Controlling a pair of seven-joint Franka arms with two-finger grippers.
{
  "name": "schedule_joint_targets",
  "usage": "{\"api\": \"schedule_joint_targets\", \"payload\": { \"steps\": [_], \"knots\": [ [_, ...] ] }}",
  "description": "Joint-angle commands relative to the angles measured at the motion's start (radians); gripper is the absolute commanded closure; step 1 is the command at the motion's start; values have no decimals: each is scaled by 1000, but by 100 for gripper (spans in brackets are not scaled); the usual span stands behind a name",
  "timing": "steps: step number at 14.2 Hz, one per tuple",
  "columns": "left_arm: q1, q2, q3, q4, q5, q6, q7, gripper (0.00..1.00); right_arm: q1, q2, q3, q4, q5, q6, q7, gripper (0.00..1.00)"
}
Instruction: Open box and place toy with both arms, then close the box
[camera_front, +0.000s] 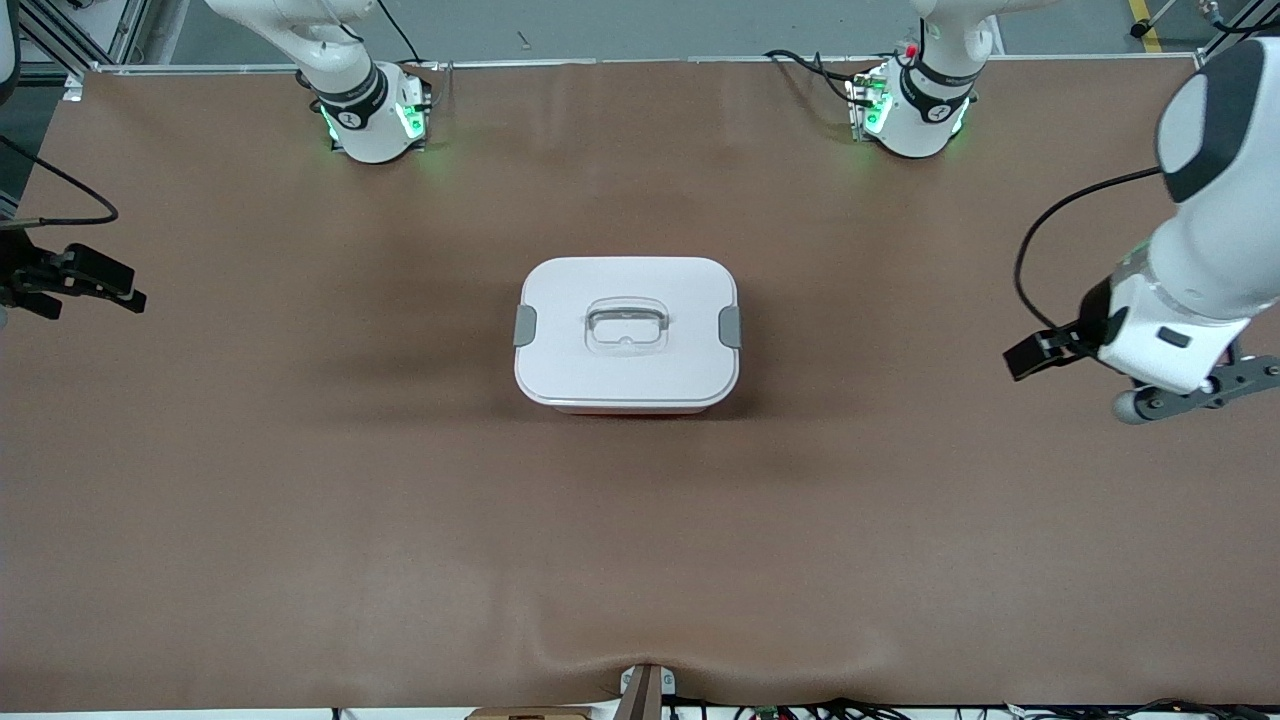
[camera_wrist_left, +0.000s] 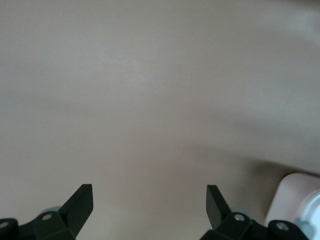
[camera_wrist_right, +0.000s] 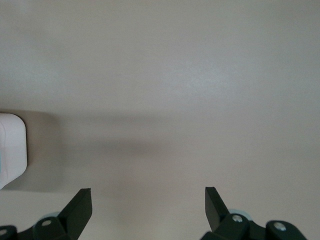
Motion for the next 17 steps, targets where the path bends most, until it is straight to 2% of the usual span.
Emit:
{"api": "schedule_joint_targets", "payload": {
  "steps": [1,4,17],
  "knots": [
    [55,-55,-1,-1,-16,-31,137,0,-4,-10,3,3,13,-11,-4,0],
    [92,-86,-1,-1,-21,-86,197,0,-4,-10,3,3,13,-11,-5,0],
    [108,-115,0,-1,-16,-136,211,0,-6,-10,3,3,14,-16,-5,0]
  ]
}}
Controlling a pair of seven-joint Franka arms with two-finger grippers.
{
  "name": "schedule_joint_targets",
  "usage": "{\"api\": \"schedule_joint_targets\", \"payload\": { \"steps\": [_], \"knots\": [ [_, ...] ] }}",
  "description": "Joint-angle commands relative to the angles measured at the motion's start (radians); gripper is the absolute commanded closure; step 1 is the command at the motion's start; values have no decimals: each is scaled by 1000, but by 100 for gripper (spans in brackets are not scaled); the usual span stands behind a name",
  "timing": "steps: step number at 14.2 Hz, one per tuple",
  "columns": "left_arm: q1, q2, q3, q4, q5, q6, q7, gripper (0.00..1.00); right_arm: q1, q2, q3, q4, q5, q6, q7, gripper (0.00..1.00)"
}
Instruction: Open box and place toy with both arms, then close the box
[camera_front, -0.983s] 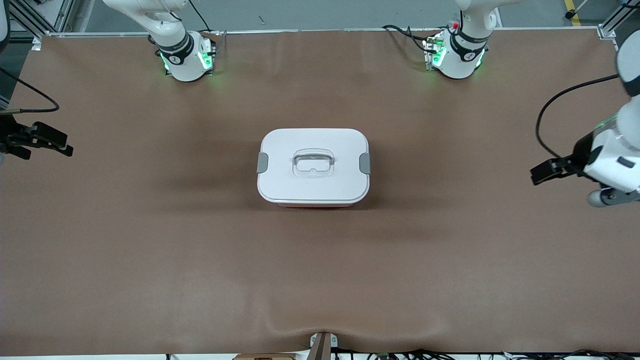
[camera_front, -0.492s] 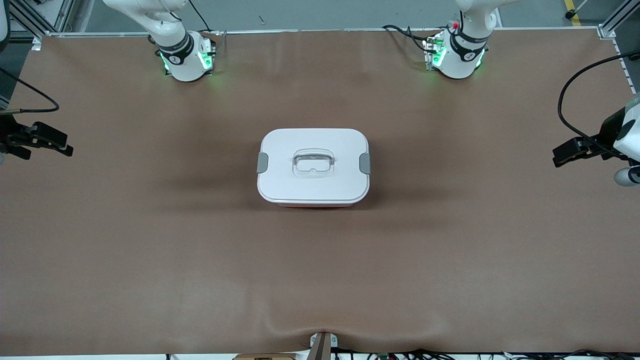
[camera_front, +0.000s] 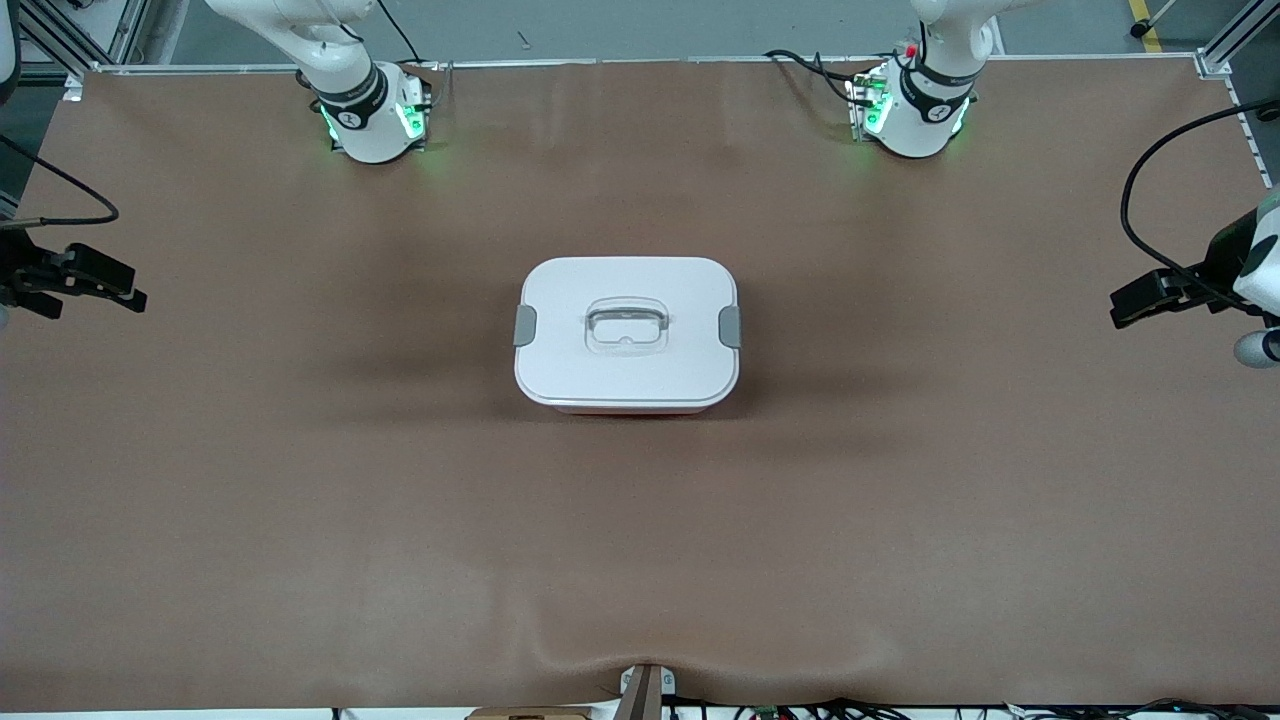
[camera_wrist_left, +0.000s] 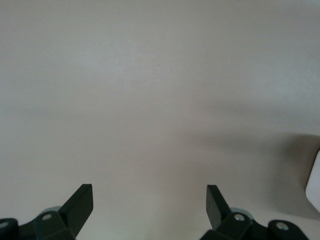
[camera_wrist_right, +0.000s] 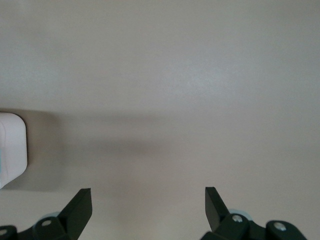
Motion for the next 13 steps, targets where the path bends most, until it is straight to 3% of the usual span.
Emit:
{"api": "schedule_joint_targets", "payload": {
  "steps": [1,13],
  "knots": [
    [12,-27,-1,-6,-19,-21,28,0,-6,-10,3,4,14,-14,-7,0],
    [12,-69,-9,-9,-59,-25,30,0,-4,-7,1,9,14,-12,-7,0]
  ]
}}
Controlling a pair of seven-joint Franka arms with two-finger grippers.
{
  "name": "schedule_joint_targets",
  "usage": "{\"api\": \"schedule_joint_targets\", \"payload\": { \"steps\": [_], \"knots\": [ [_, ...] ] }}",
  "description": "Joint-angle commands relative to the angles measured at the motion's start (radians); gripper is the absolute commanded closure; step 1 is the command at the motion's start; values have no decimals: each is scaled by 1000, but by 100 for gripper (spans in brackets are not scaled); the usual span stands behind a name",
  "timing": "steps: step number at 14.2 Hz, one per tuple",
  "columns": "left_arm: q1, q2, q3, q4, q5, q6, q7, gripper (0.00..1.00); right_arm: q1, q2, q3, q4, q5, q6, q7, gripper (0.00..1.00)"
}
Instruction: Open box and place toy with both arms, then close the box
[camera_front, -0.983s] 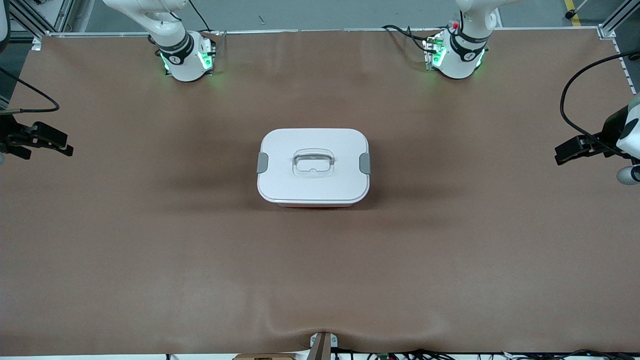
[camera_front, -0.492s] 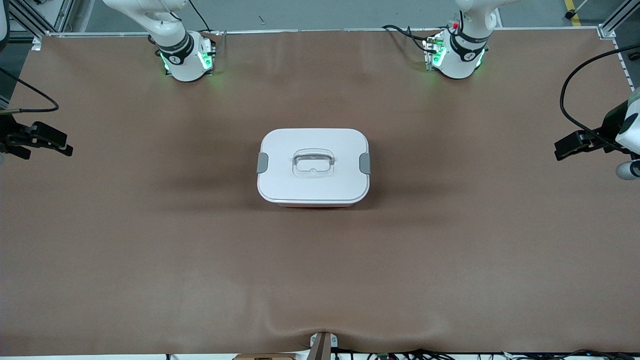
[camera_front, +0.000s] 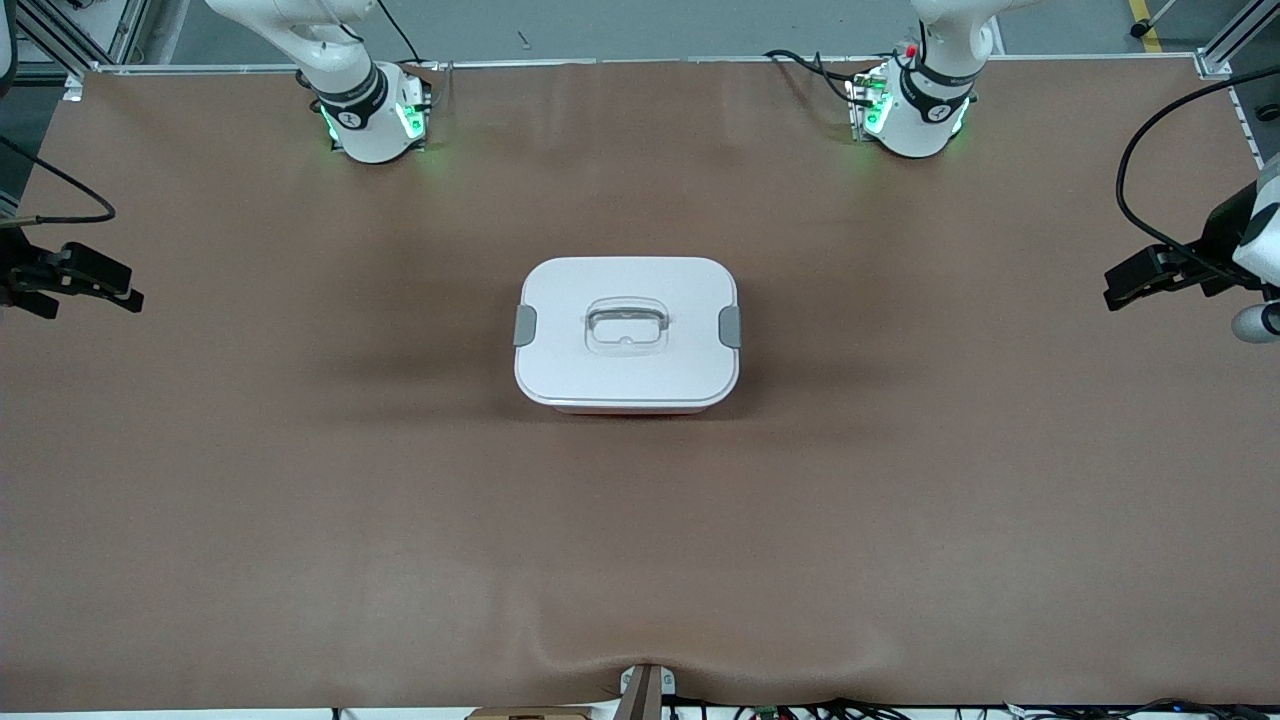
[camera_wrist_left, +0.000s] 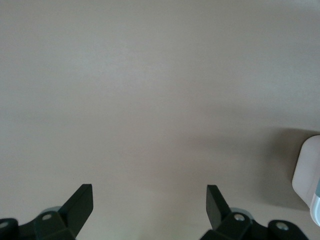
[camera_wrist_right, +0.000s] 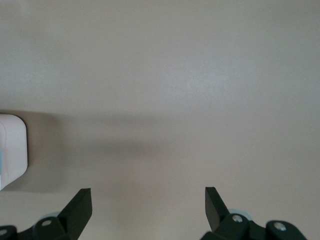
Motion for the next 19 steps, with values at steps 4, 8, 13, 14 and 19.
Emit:
{"api": "schedule_joint_targets", "payload": {
  "steps": [4,8,13,14,19],
  "knots": [
    [12,-36,-1,-9,-23,-41,31,0,-4,-7,3,4,14,-13,-7,0],
    [-56,-85,80,-18,-43,-42,34,0,-2,-7,3,2,16,-12,-4,0],
    [-288,-167,353,-87,-113,-68,86,0,5,-13,5,5,16,-35,-5,0],
    [-296,-177,357,-102,-113,-71,86,0,5,-13,5,8,14,-32,-5,0],
    [-330,-220,361,-147,-113,-70,80,0,8,-12,3,24,11,-24,1,0]
  ]
}}
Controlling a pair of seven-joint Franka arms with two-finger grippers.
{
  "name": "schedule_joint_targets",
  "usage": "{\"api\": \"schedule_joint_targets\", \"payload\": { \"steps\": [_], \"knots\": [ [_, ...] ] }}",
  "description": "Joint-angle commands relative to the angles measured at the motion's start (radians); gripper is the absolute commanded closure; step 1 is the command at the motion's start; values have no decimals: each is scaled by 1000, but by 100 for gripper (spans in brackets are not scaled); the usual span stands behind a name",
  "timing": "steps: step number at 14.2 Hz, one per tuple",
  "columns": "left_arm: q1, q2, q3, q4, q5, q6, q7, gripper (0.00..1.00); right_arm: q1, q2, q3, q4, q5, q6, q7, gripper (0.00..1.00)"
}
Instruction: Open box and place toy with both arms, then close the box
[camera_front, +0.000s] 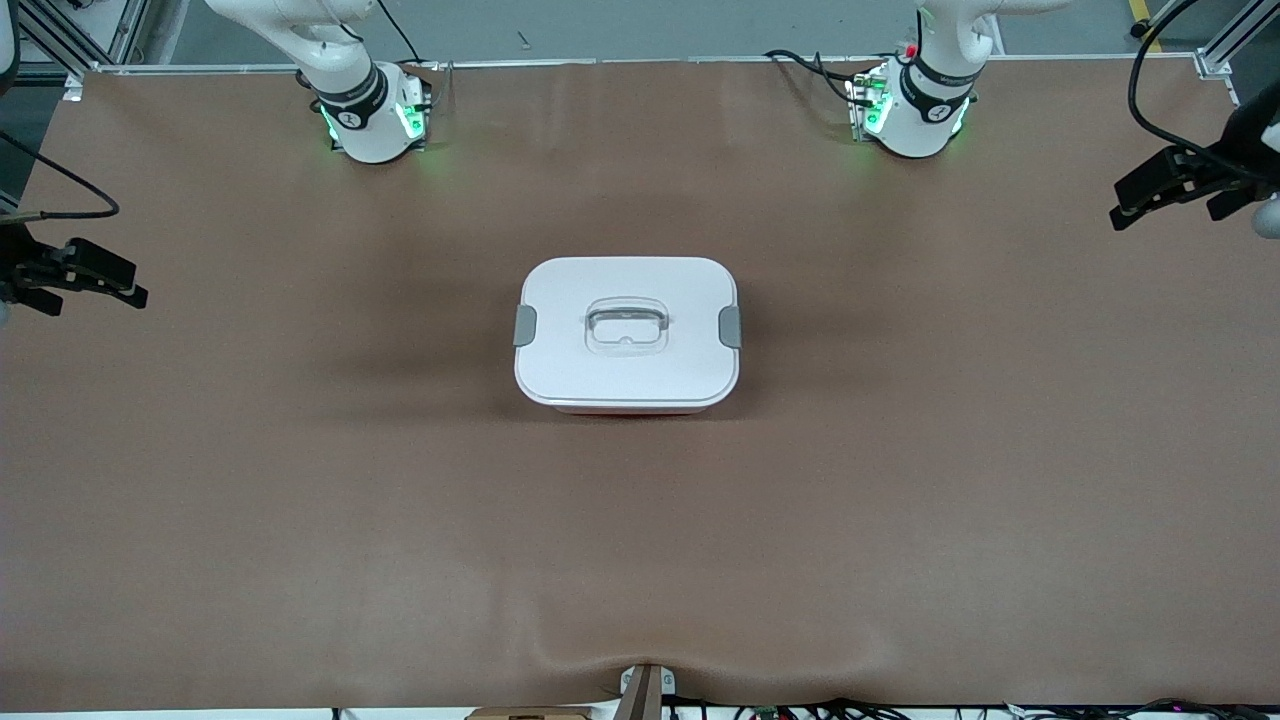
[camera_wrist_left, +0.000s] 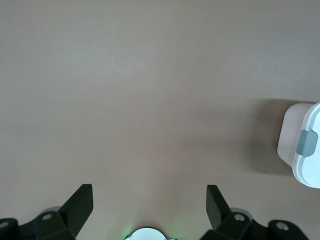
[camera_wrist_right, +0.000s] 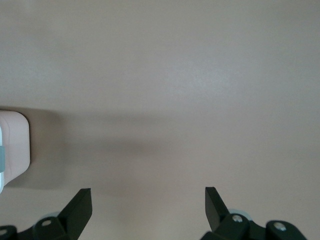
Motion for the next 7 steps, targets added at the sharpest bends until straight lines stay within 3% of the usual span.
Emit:
{"api": "schedule_joint_targets", "payload": {
  "steps": [1,7],
  "knots": [
    [-15,-44,18,-43,-13,4,9,0,3,-9,-2,12,11,-9,1,0],
    [-9,-38,15,-38,-13,7,14,0,-4,-9,-5,14,13,-11,-2,0]
  ]
}}
